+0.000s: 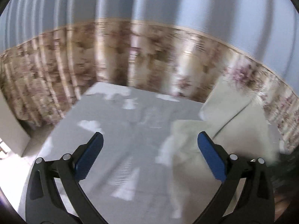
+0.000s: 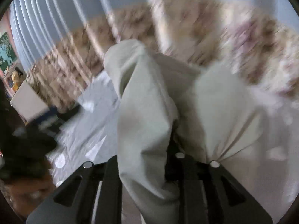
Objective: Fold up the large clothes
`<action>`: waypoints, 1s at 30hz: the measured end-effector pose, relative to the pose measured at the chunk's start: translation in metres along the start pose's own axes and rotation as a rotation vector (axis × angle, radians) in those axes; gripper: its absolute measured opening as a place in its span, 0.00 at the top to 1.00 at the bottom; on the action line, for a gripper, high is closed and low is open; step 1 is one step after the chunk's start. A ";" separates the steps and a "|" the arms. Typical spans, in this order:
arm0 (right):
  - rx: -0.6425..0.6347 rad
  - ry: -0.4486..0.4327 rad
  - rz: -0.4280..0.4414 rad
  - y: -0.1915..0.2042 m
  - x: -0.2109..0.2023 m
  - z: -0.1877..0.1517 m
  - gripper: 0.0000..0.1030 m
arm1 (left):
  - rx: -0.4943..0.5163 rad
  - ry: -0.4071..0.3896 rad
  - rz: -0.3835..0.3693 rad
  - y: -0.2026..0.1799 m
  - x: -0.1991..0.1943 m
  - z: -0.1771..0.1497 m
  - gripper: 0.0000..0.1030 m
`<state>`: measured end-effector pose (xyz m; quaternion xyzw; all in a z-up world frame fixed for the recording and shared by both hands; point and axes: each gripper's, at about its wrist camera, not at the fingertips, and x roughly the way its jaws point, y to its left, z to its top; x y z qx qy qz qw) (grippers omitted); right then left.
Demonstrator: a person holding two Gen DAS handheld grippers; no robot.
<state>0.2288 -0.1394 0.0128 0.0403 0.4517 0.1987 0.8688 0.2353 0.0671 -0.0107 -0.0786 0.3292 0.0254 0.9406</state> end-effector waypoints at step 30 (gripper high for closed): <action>0.033 -0.138 -0.077 -0.116 -0.088 -0.062 0.02 | 0.153 0.151 -0.115 -0.052 0.003 -0.112 0.19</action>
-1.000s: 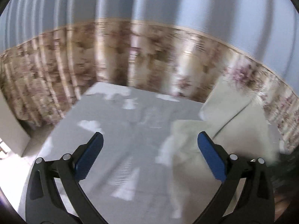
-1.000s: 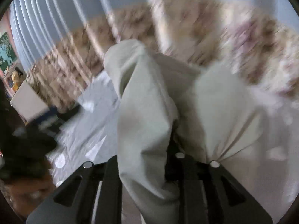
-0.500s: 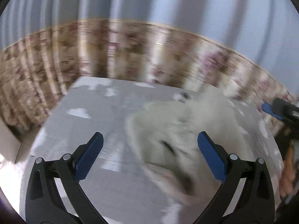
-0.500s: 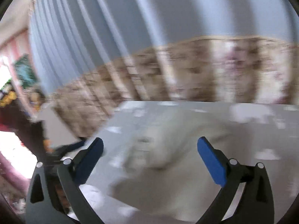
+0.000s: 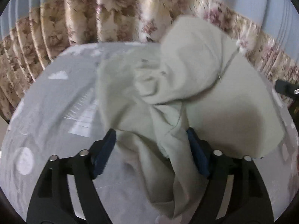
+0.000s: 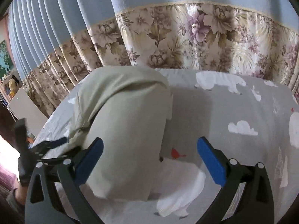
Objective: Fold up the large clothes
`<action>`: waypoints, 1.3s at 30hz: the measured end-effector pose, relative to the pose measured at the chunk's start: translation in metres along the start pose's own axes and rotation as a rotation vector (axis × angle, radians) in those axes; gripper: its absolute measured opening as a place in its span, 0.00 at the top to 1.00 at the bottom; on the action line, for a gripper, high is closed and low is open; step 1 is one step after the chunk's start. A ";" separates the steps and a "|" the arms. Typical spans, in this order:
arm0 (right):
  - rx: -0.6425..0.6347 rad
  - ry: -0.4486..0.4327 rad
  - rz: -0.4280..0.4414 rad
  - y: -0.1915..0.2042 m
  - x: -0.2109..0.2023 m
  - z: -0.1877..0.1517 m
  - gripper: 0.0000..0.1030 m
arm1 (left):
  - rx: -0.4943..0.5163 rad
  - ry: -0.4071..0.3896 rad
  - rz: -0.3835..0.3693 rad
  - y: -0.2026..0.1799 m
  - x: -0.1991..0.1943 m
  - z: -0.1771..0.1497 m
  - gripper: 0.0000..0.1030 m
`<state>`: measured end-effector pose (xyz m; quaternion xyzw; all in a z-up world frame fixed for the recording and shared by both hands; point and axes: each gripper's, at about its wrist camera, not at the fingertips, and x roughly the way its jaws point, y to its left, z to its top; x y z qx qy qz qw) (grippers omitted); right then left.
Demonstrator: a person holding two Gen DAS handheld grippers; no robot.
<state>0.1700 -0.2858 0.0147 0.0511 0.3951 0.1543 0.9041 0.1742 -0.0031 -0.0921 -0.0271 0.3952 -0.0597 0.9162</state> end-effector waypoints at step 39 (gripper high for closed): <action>0.115 0.041 0.076 -0.018 0.064 0.014 0.02 | -0.056 -0.028 0.103 0.027 0.039 0.058 0.03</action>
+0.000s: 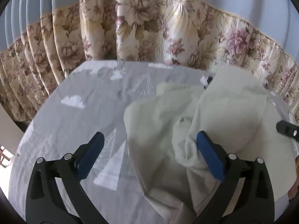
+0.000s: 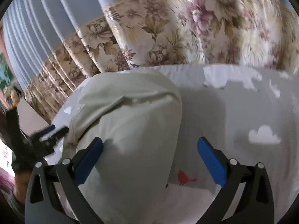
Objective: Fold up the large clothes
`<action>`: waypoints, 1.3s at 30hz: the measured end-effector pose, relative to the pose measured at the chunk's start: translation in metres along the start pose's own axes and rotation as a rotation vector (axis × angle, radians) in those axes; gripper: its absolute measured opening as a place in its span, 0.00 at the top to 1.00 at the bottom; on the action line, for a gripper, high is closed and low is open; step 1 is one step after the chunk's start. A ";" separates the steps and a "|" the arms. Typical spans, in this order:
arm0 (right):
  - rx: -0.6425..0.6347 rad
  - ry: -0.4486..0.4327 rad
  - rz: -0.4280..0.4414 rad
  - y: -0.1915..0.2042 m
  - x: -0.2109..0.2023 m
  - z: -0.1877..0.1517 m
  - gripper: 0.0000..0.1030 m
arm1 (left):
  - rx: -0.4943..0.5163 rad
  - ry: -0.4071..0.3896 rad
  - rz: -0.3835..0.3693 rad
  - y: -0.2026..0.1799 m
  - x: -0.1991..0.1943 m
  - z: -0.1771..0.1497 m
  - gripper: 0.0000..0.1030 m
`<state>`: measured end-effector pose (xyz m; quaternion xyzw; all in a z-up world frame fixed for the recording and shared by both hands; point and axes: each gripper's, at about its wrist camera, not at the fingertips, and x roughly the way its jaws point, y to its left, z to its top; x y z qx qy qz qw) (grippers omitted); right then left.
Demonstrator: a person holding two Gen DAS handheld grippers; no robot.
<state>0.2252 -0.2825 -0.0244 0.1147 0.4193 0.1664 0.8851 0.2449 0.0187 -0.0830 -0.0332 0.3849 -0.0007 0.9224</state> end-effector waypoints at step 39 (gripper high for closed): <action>-0.074 -0.141 -0.392 -0.125 -0.118 -0.038 0.12 | 0.147 0.026 -0.061 -0.193 0.022 -0.009 0.03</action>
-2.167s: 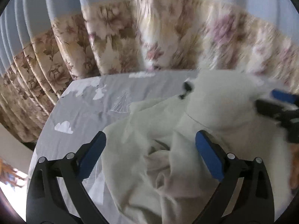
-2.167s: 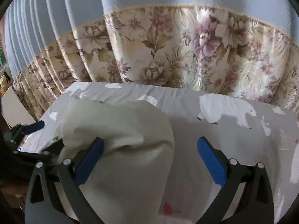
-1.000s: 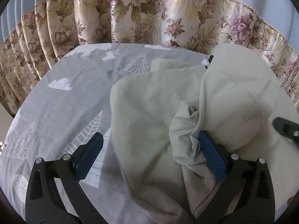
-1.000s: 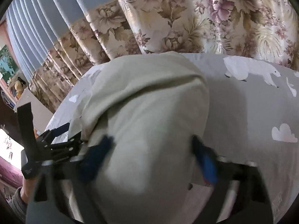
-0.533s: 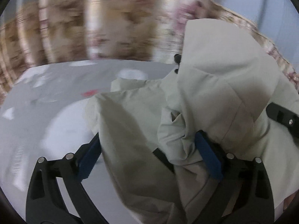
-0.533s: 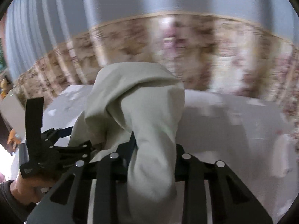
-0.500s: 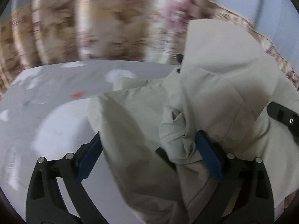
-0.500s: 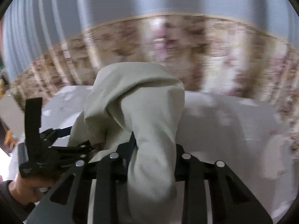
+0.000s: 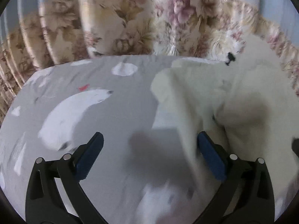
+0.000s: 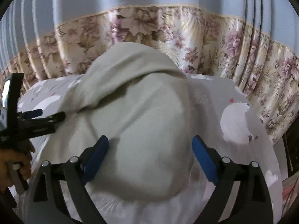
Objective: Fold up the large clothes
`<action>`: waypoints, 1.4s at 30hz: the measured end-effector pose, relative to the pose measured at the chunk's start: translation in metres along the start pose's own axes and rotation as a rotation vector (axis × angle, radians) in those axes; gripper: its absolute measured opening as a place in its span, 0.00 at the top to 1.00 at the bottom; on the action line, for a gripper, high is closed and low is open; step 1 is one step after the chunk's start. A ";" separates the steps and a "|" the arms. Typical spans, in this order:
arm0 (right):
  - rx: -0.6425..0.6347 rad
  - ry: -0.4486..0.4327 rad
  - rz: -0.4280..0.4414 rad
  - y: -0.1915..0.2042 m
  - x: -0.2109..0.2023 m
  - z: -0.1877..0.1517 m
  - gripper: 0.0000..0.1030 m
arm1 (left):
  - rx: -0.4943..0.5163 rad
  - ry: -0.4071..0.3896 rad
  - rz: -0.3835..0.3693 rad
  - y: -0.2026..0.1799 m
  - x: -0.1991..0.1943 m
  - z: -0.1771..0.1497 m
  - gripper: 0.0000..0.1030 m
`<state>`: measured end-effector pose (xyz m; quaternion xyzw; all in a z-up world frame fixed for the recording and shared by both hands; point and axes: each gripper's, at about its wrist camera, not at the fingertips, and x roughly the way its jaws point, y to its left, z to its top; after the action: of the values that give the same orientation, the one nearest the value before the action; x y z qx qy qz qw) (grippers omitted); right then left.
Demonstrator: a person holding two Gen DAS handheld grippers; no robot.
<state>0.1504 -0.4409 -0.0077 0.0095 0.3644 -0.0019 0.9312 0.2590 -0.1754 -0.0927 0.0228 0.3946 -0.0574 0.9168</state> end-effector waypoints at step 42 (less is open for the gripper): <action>-0.044 -0.123 -0.055 0.084 -0.203 -0.075 0.02 | -0.078 -0.190 0.086 0.102 -0.242 -0.144 0.03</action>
<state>-0.0488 -0.3564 0.0766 -0.0212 0.3064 -0.0201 0.9515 0.0022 -0.0407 -0.0165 -0.0017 0.3063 -0.0047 0.9519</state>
